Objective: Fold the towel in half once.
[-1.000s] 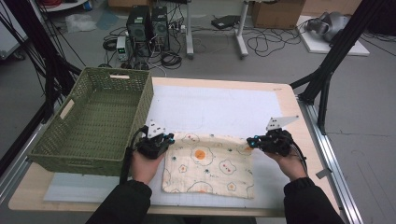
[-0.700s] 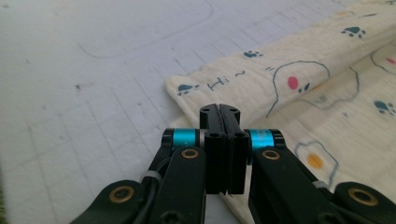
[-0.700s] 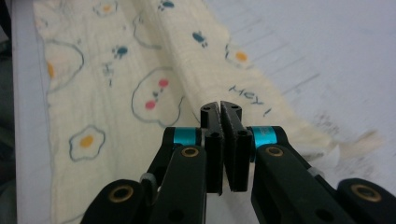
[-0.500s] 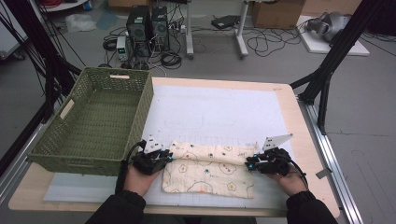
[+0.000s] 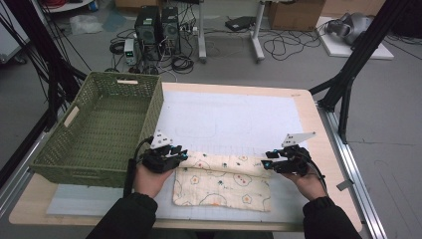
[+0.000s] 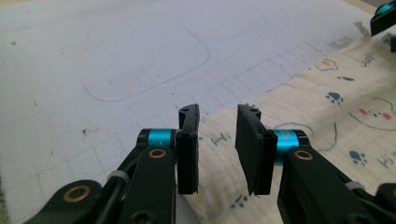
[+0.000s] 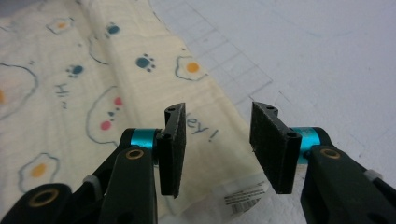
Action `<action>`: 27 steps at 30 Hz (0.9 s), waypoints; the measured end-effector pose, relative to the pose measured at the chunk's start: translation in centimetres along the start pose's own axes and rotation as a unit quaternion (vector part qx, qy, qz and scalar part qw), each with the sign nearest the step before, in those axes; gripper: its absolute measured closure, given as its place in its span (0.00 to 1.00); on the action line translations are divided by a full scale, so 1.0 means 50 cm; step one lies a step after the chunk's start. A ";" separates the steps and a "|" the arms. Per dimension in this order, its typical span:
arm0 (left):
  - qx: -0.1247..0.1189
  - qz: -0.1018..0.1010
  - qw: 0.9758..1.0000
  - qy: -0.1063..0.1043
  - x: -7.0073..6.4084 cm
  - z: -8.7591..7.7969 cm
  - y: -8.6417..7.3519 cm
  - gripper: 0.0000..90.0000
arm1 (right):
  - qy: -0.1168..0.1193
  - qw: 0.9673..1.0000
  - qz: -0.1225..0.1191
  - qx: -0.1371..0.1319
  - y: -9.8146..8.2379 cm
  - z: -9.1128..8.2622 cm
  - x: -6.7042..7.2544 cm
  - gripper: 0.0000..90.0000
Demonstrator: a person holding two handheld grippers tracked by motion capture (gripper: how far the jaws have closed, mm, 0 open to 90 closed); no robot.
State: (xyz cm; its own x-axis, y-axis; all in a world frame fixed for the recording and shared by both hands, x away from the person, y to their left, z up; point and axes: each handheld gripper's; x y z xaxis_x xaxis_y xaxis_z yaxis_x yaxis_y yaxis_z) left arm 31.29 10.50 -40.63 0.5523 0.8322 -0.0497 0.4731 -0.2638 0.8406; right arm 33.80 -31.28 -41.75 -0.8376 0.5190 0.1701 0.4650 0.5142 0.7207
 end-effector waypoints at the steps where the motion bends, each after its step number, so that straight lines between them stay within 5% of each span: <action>1: 0.006 0.001 1.000 0.004 0.001 0.008 0.001 0.77 | 0.000 1.000 0.003 0.007 0.000 0.007 -0.003 0.61; 7: 0.056 -0.001 0.998 0.003 0.001 0.060 -0.007 0.75 | 0.010 0.999 0.005 0.032 -0.002 0.041 -0.014 0.67; 12: 0.084 -0.023 0.996 -0.011 0.012 0.081 -0.016 0.75 | 0.018 0.999 0.000 0.039 -0.003 0.051 -0.012 0.76; 20: 0.096 -0.017 0.995 -0.015 0.011 0.090 -0.020 0.99 | 0.027 0.999 -0.012 0.040 0.000 0.049 -0.010 0.93; 27: 0.068 -0.014 0.998 -0.009 0.008 0.073 -0.012 0.99 | 0.029 0.999 -0.011 0.030 0.001 0.038 -0.007 0.95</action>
State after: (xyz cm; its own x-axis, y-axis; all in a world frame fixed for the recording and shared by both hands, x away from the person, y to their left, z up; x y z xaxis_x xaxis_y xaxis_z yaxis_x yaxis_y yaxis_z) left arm 33.73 9.21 -43.15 0.5489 0.8317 -0.0837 0.5776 -0.3050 0.7572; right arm 34.68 -30.17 -43.03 -0.8624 0.4677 0.1940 0.4608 0.5661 0.6835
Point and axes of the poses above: each handheld gripper's, and its own axes: z roughly forward along the jaws, y roughly out of its top, x roughly to its left, and after that the axes turned 5 degrees about y, right-handed
